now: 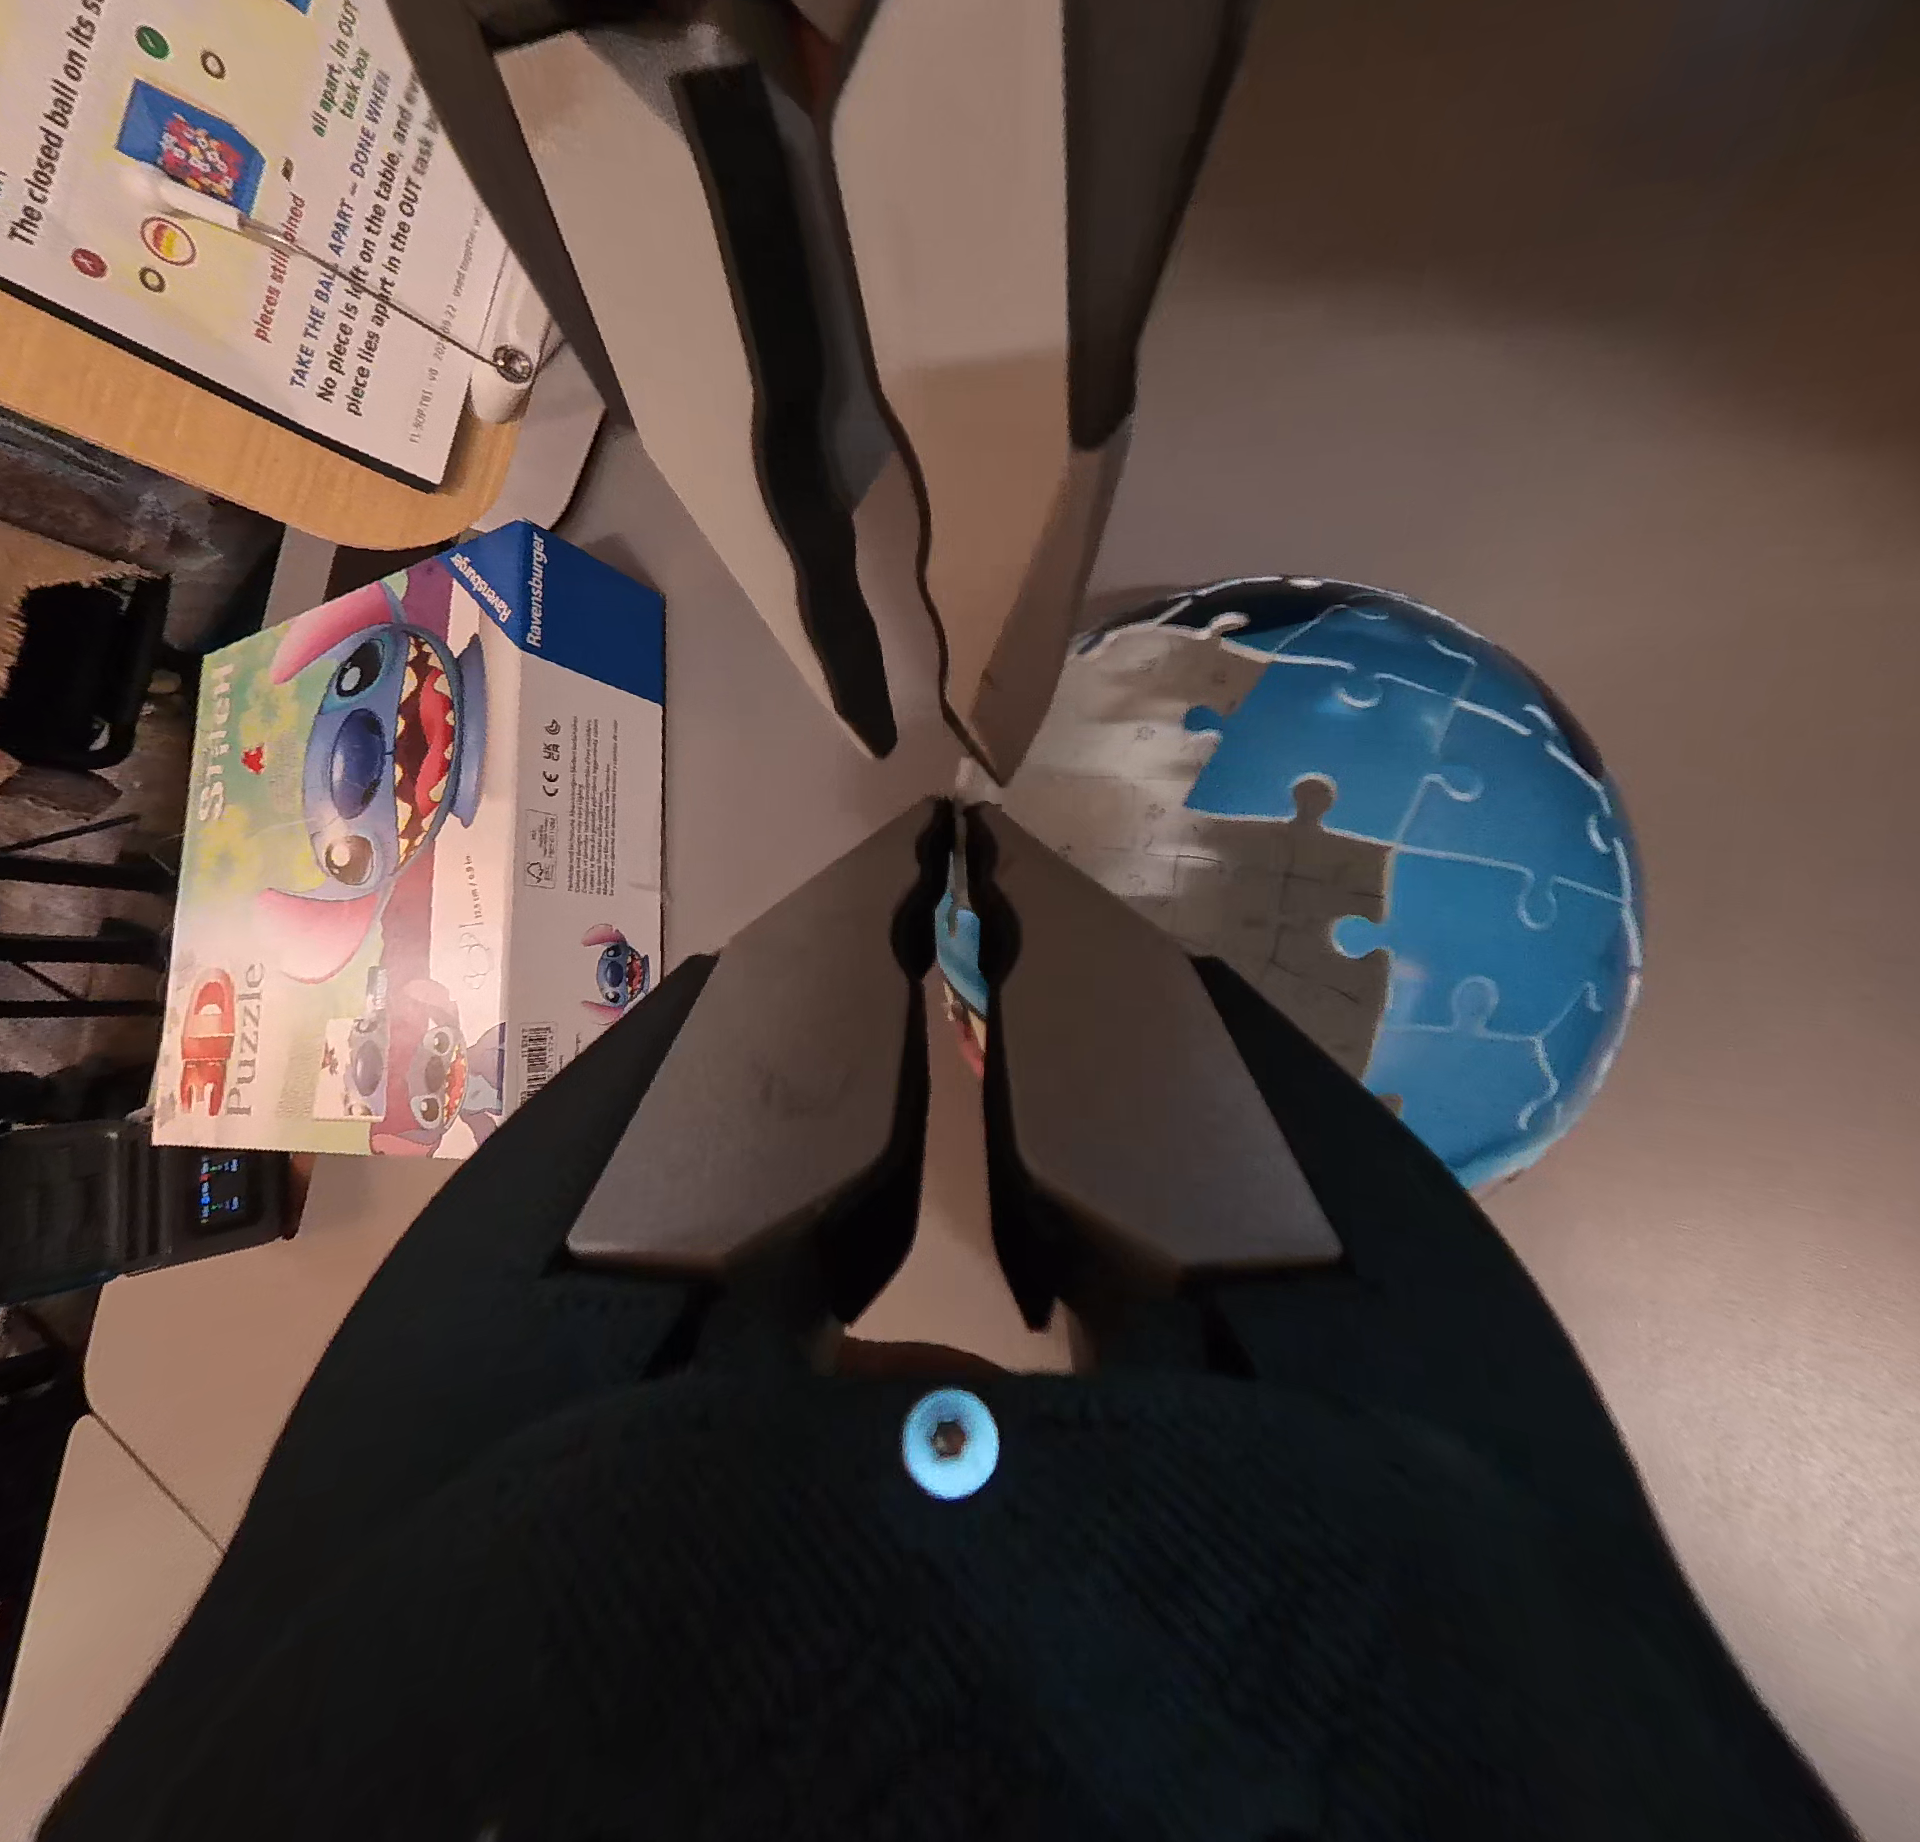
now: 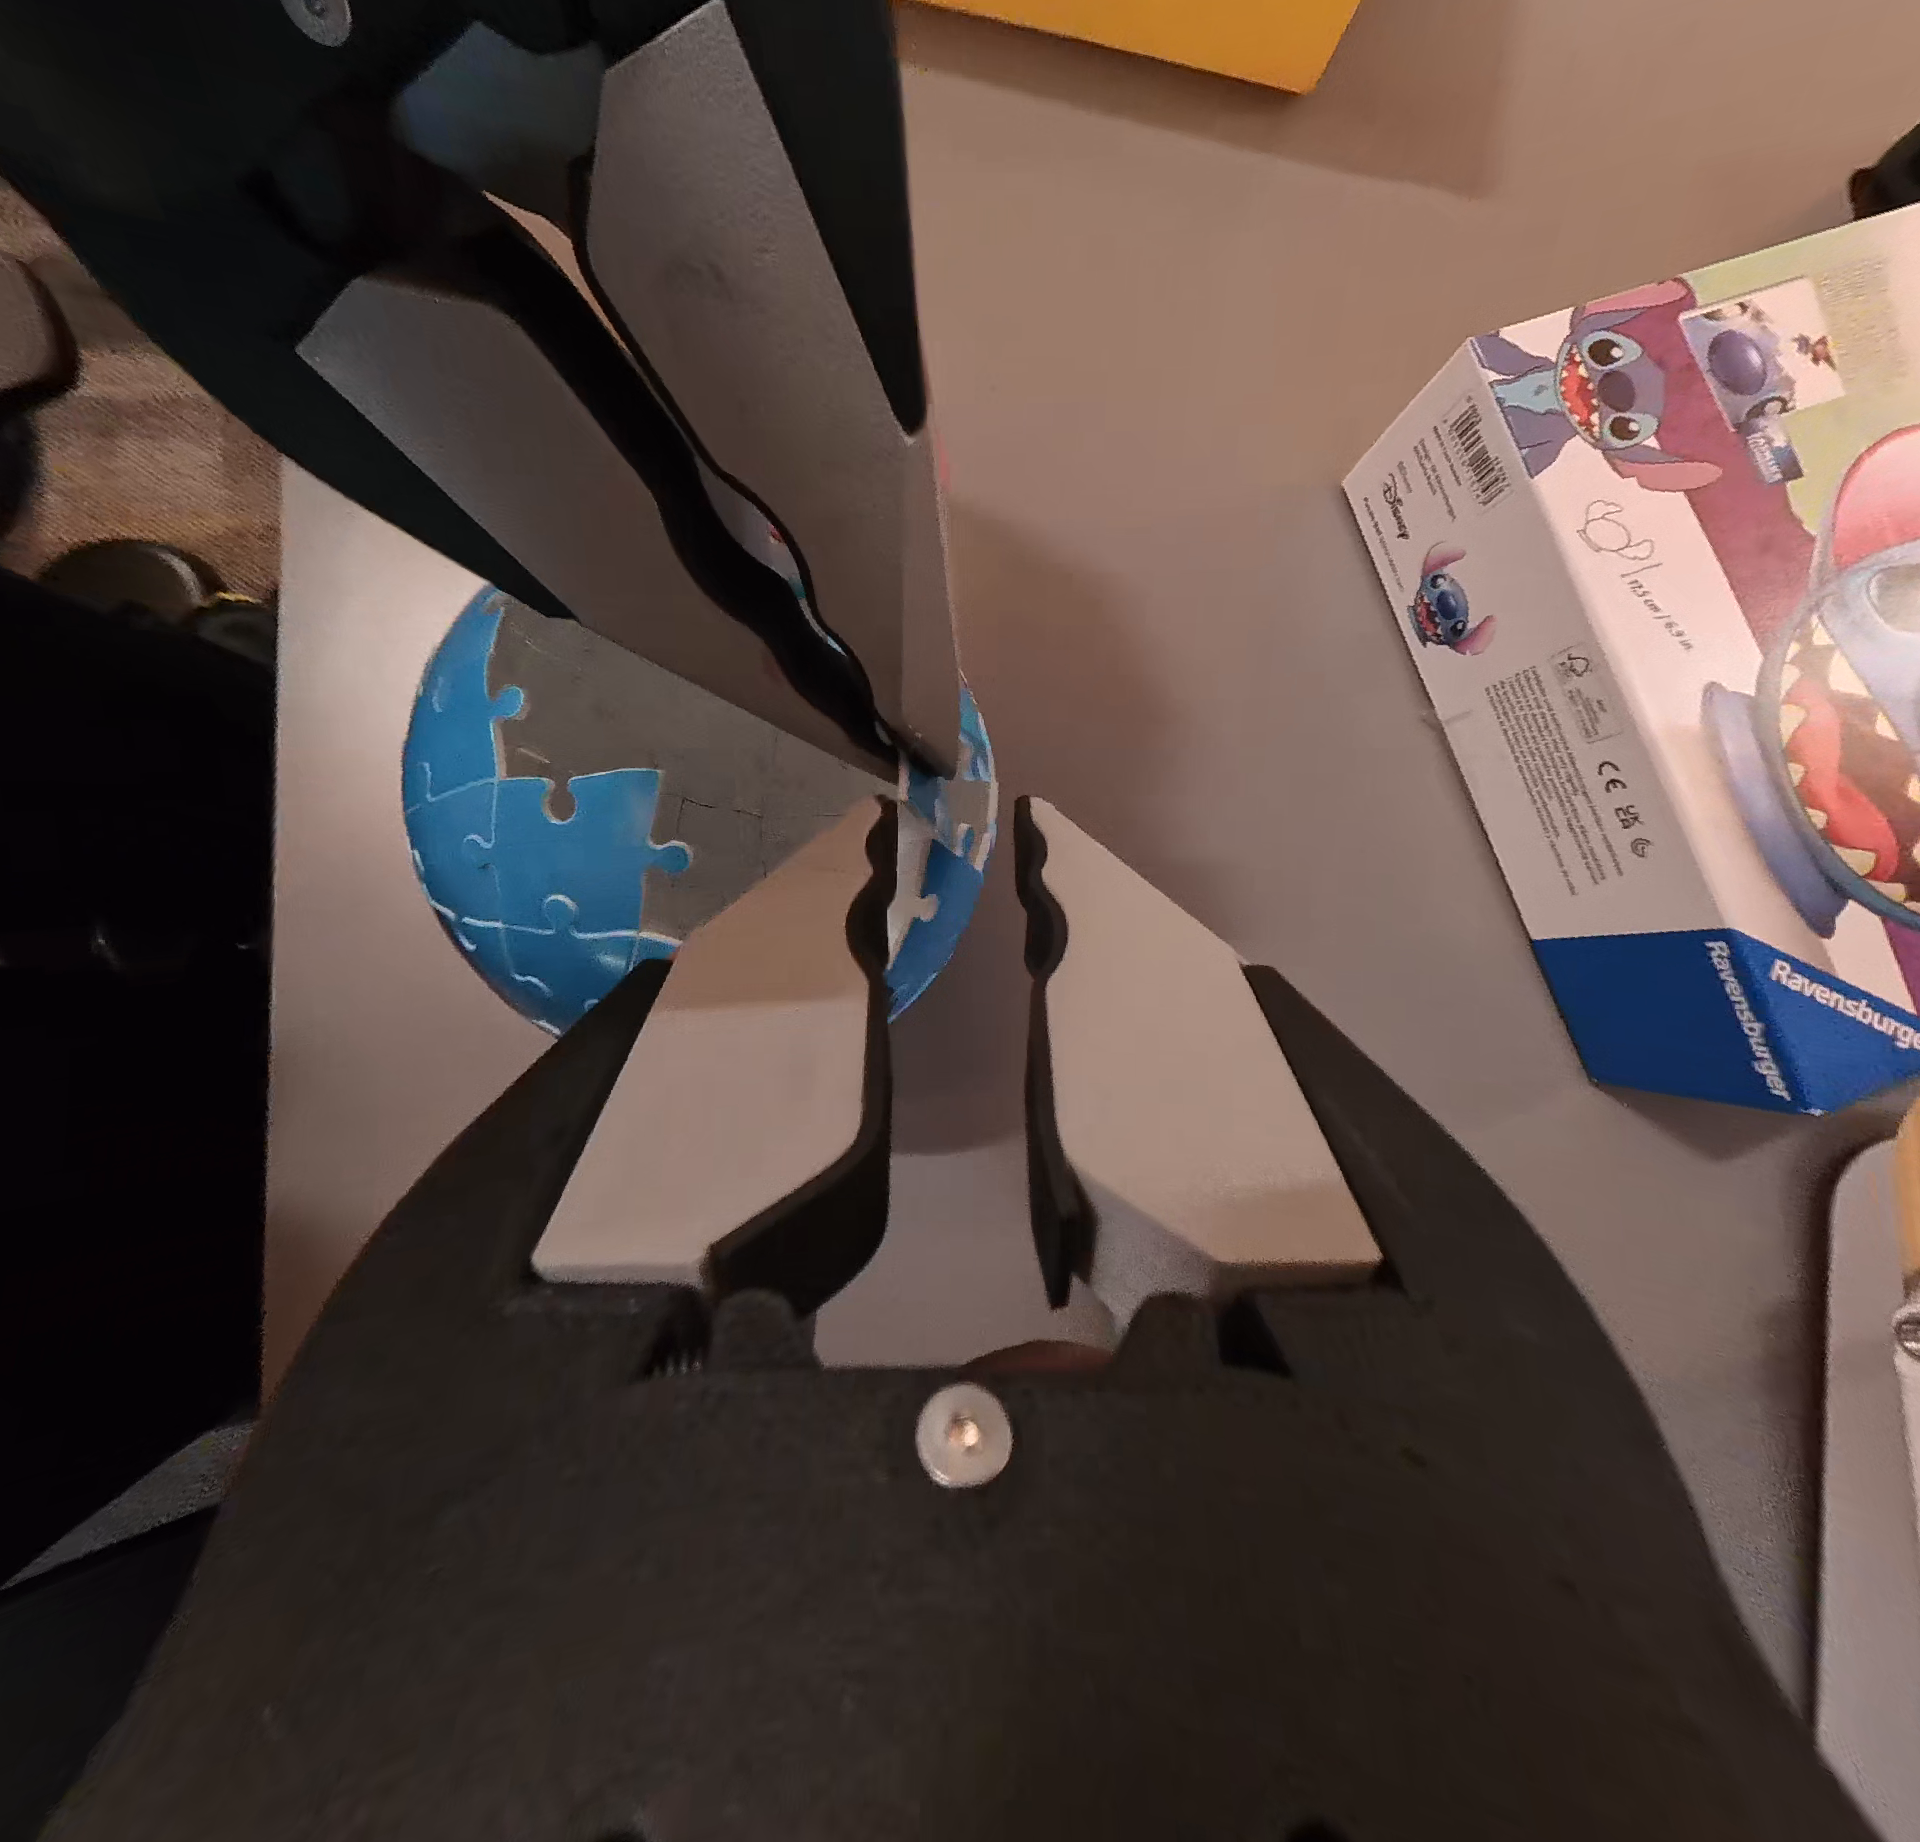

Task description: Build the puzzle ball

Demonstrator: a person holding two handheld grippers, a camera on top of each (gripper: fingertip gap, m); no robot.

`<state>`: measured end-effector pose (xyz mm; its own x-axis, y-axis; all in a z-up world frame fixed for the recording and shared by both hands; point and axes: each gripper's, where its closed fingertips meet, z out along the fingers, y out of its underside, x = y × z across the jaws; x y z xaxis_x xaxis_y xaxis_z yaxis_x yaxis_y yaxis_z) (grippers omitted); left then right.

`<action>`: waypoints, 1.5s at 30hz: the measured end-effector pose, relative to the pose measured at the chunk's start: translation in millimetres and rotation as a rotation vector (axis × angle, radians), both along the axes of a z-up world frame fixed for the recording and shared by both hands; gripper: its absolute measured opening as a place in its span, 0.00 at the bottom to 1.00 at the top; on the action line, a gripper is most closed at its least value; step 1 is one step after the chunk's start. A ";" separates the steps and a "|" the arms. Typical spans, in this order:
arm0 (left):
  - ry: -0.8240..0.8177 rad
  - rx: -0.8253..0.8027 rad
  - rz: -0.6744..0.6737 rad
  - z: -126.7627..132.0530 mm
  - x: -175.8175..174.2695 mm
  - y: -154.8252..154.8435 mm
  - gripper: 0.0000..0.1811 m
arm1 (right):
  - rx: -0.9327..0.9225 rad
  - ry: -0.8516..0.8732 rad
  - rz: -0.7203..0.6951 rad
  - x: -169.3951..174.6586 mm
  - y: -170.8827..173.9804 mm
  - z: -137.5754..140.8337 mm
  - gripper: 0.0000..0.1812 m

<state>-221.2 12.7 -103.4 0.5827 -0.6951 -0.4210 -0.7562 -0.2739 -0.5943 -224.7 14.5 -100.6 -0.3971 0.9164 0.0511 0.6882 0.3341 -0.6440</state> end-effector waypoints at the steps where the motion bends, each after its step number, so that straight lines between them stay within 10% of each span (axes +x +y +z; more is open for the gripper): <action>1: 0.004 -0.002 -0.004 0.1 -0.3 -0.2 0.00 | -0.012 0.004 0.000 1.2 1.3 1.9 0.11; 21: 0.052 -0.020 0.007 3.3 -9.0 -1.3 0.02 | 0.174 0.106 0.069 -8.5 -7.1 4.5 0.00; 30: -0.110 0.076 0.111 41.9 -30.9 -17.8 0.08 | 0.220 0.134 0.051 -7.7 -9.7 7.8 0.00; 45: -0.283 -0.025 0.161 21.1 -22.6 -20.3 0.21 | 0.488 0.121 0.022 -6.2 -6.1 0.0 0.00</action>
<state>-243.9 -7.6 -82.4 0.7776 -0.5923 -0.2108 -0.5077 -0.3938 -0.7663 -230.9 8.4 -100.7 -0.3806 0.7659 0.5183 0.6079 0.6295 -0.4838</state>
